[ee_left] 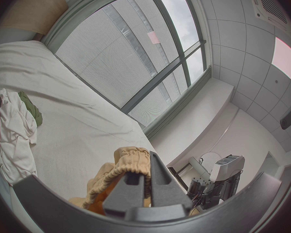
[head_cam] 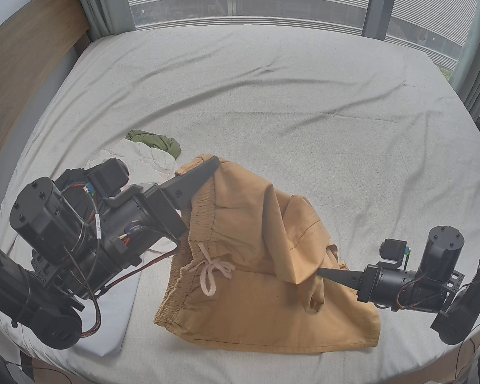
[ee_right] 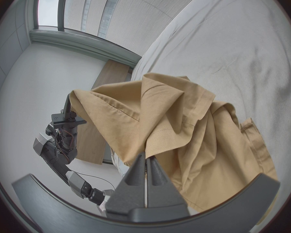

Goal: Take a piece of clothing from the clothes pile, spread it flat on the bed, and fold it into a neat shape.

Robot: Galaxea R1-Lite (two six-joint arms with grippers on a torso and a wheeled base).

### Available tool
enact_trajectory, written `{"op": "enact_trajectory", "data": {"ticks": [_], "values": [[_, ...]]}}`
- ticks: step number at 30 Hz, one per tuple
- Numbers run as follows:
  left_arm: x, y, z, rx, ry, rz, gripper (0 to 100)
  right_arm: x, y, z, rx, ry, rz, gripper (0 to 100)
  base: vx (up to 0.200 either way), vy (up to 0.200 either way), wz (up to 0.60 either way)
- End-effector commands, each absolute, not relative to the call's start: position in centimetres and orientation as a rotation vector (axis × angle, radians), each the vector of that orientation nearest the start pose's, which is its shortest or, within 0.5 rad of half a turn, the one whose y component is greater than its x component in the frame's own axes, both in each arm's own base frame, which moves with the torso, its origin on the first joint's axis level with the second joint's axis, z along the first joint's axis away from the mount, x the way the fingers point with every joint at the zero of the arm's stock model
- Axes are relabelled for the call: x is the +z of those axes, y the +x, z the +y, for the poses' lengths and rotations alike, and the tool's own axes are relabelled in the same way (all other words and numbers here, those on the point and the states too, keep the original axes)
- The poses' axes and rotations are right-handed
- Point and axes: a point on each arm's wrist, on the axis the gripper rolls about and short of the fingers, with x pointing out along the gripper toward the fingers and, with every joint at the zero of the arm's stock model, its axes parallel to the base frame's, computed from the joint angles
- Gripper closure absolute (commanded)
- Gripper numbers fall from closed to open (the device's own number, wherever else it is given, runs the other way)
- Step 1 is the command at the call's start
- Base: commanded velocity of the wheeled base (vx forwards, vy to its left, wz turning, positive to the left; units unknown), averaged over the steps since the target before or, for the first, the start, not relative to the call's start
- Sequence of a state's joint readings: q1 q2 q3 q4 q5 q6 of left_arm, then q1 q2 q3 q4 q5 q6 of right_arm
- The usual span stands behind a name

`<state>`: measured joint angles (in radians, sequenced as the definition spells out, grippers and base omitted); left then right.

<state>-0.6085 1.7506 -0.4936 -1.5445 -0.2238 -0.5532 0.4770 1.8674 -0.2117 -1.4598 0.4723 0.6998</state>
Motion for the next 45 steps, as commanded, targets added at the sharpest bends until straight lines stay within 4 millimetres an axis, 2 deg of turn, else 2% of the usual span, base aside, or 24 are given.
{"op": "enact_trajectory", "data": {"ticks": [1, 11, 16, 21, 27, 34, 35, 44, 45], "values": [[17.7, 22.7, -16.1, -0.863, -0.575, -0.043, 100, 11.1, 21.4, 11.3, 0.841, 0.649, 0.418, 100, 0.000, 0.000, 0.00], [17.1, 22.8, -16.1, -0.854, -0.571, -0.019, 100, 12.3, 21.5, 10.1, 0.802, 0.651, 0.391, 100, 0.000, 0.000, 0.00], [16.1, 22.8, -16.1, -0.842, -0.561, 0.020, 100, 11.4, 21.0, 10.3, 0.791, 0.609, 0.465, 100, 0.000, 0.000, 0.00], [15.1, 23.4, -15.5, -0.803, -0.550, 0.050, 100, 9.4, 20.1, 10.4, 0.781, 0.545, 0.584, 100, 0.000, 0.000, 0.00], [14.9, 23.9, -15.0, -0.778, -0.535, 0.046, 100, 6.9, 19.7, 11.2, 0.789, 0.492, 0.696, 100, 0.000, 0.000, 0.00], [14.8, 23.8, -14.9, -0.773, -0.535, 0.046, 100, 6.4, 19.2, 11.3, 0.825, 0.483, 0.736, 100, 0.000, 0.000, 0.00], [14.8, 23.8, -14.9, -0.773, -0.535, 0.048, 100, 6.3, 19.1, 11.3, 0.828, 0.484, 0.738, 0, 0.000, 0.000, 0.00], [14.7, 23.8, -14.9, -0.773, -0.533, 0.052, 100, 6.6, 20.0, 11.2, 0.812, 0.499, 0.700, 0, 0.000, 0.000, 0.00], [14.7, 23.7, -14.9, -0.773, -0.531, 0.052, 100, 6.3, 20.6, 11.0, 0.789, 0.506, 0.702, 0, 0.000, 0.000, 0.00]]}}
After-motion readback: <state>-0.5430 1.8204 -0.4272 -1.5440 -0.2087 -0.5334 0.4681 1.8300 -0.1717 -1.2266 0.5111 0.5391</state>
